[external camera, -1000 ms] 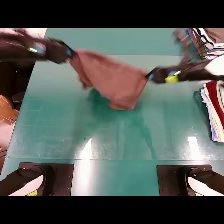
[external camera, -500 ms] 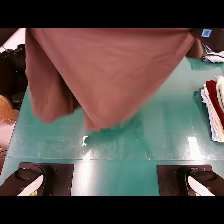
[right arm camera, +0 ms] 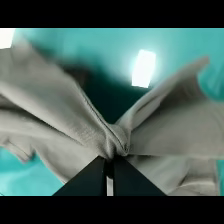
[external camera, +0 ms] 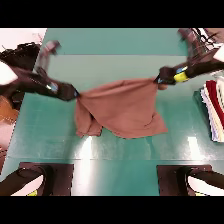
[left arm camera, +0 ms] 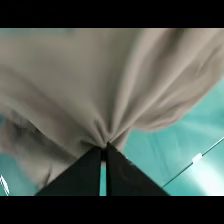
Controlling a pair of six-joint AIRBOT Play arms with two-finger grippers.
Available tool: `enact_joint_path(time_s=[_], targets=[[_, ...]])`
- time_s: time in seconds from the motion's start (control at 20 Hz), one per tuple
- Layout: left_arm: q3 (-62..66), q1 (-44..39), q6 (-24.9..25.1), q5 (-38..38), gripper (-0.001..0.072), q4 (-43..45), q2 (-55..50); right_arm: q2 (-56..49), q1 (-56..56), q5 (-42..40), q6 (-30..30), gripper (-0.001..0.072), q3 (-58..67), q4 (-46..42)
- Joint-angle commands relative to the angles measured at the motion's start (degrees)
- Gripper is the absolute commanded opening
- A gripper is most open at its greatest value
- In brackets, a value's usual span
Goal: Fold the shirts.
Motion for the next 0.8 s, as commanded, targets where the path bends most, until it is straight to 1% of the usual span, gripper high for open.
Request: enact_joint_path(time_s=[0.0, 0.15, 0.2, 0.25, 0.3, 0.4, 0.5, 0.55, 0.65, 0.75], targets=[[-13.0, 0.0, 3.1, 6.2, 0.0028, -0.3, -3.0, -4.3, 0.0, -2.8, 0.2, 0.0016, -7.2, 0.2], [-15.0, 0.0, 3.0, 6.7, 0.0032, -1.0, -3.3, -4.2, 0.0, -3.7, 0.1, 0.0017, -8.7, 0.1], [-14.8, 0.0, 3.0, 6.8, 0.0206, -1.9, -3.3, -4.2, 0.0, -3.7, 0.1, 0.0017, -8.7, 0.2], [-14.3, 0.0, 3.0, 7.1, 0.0432, -2.8, -3.3, -4.2, 0.0, -3.7, 0.1, 0.0017, -8.7, 0.2], [-13.2, 0.0, 3.1, 6.8, 0.0471, -2.9, -3.3, -4.2, 0.0, -3.7, 0.1, 0.0017, -8.7, 0.2], [-8.5, 0.2, 3.0, 4.1, 0.0473, 0.0, -3.3, -4.2, 0.0, -3.6, 0.1, 0.0017, -8.7, 0.2], [-2.7, 2.8, 3.0, 2.2, 0.0473, 1.9, -3.3, -4.1, 0.0, -3.5, 0.1, 0.0017, -8.7, 0.2], [-0.4, 4.9, 3.0, 3.3, 0.0473, 2.2, -3.3, -4.0, 0.0, -3.6, 0.1, 0.0016, -8.7, 0.2], [0.6, 9.4, 3.0, 7.8, 0.0472, 2.5, -3.6, -3.4, 0.0, -3.6, 0.1, 0.0017, -8.7, 0.2], [0.6, 12.5, 3.0, 8.0, 0.0472, 2.4, -7.5, -2.5, 0.0, -3.8, 0.1, 0.0017, -8.7, 0.2]])
